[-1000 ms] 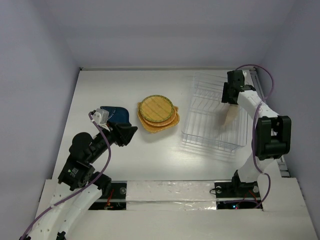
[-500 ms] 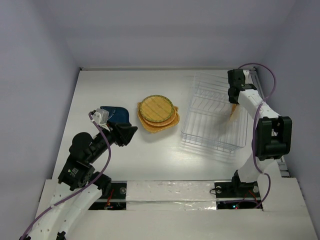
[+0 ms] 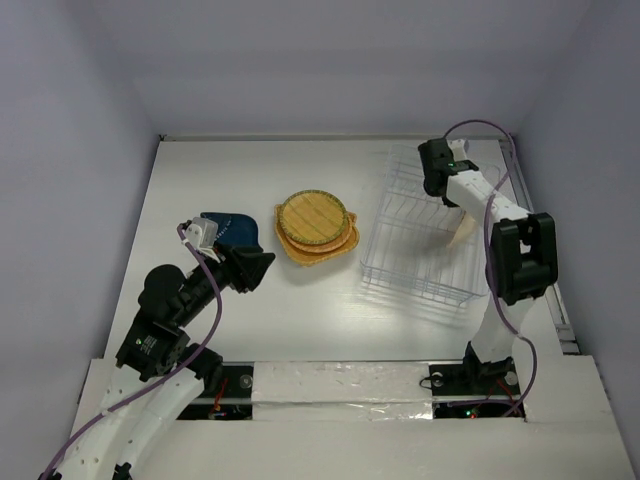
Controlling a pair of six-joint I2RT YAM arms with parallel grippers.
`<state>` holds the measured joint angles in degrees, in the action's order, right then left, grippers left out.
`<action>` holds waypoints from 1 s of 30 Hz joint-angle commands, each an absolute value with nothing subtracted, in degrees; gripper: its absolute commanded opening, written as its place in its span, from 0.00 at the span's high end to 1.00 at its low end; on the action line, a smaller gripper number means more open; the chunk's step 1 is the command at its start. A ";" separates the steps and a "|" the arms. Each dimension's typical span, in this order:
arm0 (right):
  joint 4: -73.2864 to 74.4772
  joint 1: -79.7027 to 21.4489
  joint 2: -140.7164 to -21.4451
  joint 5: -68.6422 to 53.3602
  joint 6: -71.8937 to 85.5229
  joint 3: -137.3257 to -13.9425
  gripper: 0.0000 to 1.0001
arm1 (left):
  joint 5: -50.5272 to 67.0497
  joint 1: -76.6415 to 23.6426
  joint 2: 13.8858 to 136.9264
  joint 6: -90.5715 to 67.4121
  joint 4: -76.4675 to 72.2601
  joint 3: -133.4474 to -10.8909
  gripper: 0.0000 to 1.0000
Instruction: Unload the plates from the dish rack
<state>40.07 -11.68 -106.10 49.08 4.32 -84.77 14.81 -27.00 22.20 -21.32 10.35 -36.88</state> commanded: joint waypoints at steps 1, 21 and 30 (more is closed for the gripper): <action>36.74 -15.54 -107.66 61.05 4.22 -86.40 1.00 | 14.85 -27.33 21.53 -21.18 8.35 -36.91 0.58; 14.76 -18.19 -89.21 70.22 -9.94 -78.22 1.00 | 15.03 -27.33 22.15 -21.45 8.35 -36.91 0.58; 24.52 -26.09 -78.14 35.98 9.21 -83.85 1.00 | 13.98 -26.81 22.32 -21.27 8.70 -37.09 0.58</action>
<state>25.80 -21.32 -83.72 51.42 1.63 -79.05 14.66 -26.98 22.00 -21.34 10.37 -36.88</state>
